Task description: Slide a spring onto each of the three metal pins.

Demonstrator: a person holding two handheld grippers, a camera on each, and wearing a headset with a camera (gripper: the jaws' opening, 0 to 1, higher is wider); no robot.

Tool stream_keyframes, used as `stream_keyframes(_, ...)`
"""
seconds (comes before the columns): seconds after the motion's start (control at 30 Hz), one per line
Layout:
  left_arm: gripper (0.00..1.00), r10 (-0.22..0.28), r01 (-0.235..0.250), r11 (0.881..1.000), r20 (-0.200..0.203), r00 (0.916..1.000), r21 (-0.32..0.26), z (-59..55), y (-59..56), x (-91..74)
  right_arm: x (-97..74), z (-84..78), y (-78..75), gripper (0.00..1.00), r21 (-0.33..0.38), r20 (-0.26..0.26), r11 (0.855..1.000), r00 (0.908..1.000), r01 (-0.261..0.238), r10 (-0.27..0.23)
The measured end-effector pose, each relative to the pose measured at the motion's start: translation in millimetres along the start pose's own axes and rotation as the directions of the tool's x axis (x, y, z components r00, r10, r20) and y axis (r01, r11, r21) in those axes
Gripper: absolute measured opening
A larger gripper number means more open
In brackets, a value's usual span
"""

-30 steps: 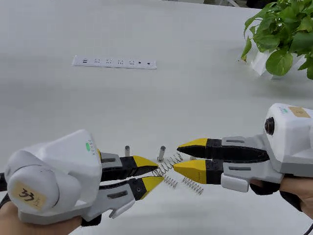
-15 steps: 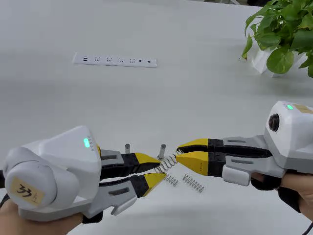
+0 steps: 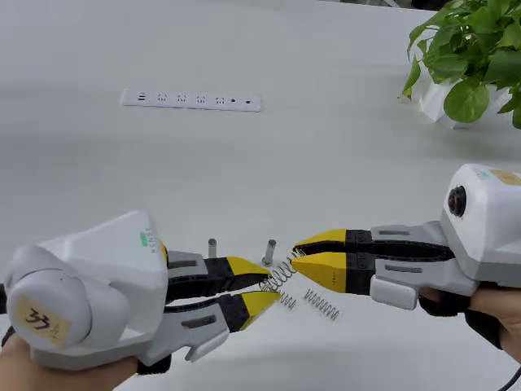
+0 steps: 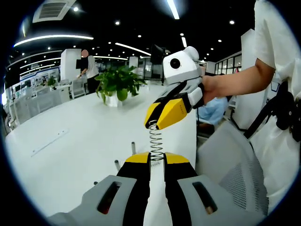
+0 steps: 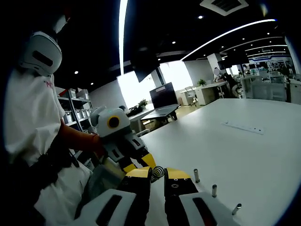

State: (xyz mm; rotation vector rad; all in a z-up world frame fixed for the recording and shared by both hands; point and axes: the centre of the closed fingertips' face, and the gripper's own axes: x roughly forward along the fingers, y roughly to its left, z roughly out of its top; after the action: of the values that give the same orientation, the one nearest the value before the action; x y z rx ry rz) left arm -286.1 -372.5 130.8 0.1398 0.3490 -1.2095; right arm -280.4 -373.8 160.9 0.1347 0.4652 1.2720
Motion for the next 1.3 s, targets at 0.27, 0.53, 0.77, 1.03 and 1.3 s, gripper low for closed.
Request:
stream_keyframes(0.27,0.07,-0.008,0.008,1.000,0.000,1.0000,-0.004,-0.6,-1.9,1.1,0.4,0.7,2.8,0.06,-0.045,-0.031,0.999,0.9995,-0.002,0.001)
stream_keyframes(0.53,0.07,-0.017,0.017,1.000,-0.004,0.9998,-0.004,-1.2,-3.1,2.1,1.7,-0.4,4.6,0.06,-0.102,-0.072,0.995,0.9974,-0.010,0.003)
stream_keyframes(0.77,0.07,-0.021,0.021,1.000,-0.008,0.9997,-0.006,-2.3,-3.3,2.9,1.8,-1.1,4.6,0.06,-0.177,-0.132,0.984,0.9912,-0.018,-0.006)
stream_keyframes(1.03,0.07,-0.030,0.030,0.999,-0.009,0.9995,-0.013,-3.8,-4.6,3.8,6.6,0.4,10.7,0.06,-0.256,-0.195,0.966,0.9807,-0.046,-0.005)
stream_keyframes(1.3,0.07,-0.032,0.032,0.999,-0.004,0.9995,-0.016,-3.8,-5.3,4.5,8.8,1.0,12.3,0.06,-0.297,-0.230,0.953,0.9733,-0.061,-0.010)
